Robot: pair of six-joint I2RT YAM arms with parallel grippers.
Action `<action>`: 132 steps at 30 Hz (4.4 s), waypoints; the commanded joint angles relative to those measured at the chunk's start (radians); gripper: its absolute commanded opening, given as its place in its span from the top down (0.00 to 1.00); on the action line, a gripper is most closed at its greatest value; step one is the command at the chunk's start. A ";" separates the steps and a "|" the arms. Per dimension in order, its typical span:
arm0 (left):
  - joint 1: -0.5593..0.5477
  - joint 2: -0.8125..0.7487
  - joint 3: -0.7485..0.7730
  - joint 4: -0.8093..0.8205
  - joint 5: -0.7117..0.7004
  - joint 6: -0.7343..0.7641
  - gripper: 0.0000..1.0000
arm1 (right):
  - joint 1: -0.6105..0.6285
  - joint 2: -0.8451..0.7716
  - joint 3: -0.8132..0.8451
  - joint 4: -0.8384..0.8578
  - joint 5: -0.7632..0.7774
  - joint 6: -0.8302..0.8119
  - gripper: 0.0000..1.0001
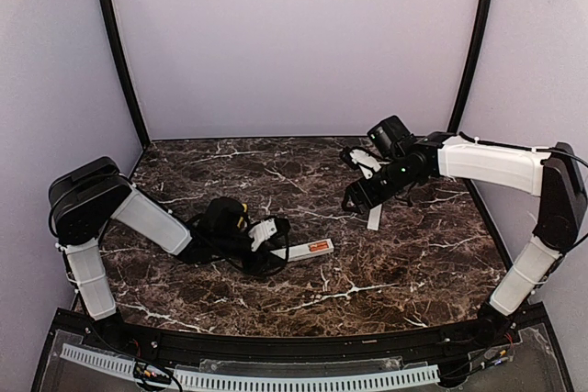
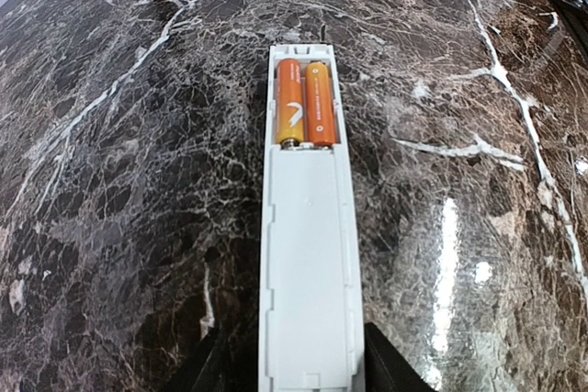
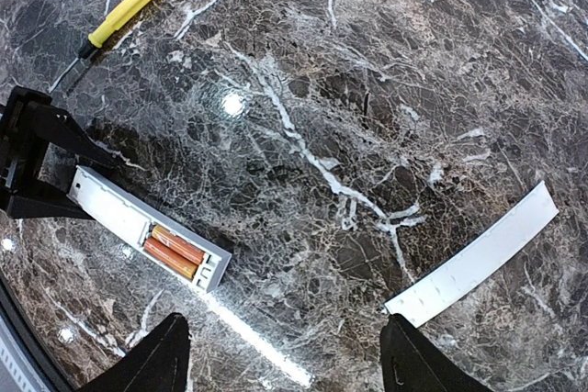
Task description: Unload the batteries from the remote control
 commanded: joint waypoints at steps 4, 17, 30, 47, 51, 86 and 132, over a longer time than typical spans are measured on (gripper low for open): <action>-0.005 -0.079 -0.029 -0.014 -0.008 -0.032 0.53 | -0.009 -0.003 0.017 0.014 -0.018 0.008 0.30; 0.100 -0.277 -0.090 0.033 -0.112 -0.258 0.49 | -0.010 -0.007 0.048 0.015 0.003 0.014 0.28; 0.207 -0.424 -0.058 -0.320 -0.547 -0.567 0.02 | -0.032 -0.019 0.054 0.038 0.032 0.090 0.01; 0.213 -0.291 0.233 -0.925 -0.346 -0.561 0.33 | -0.188 -0.047 -0.044 0.092 -0.074 0.263 0.01; 0.196 -0.213 0.284 -0.950 -0.307 -0.533 0.40 | -0.189 -0.053 -0.049 0.089 -0.074 0.250 0.01; 0.159 -0.036 0.404 -0.968 -0.469 -0.500 0.99 | -0.188 -0.069 -0.066 0.069 -0.048 0.220 0.01; -0.003 -0.174 0.306 -0.382 0.124 0.117 1.00 | -0.166 0.029 0.066 -0.003 -0.842 0.377 0.07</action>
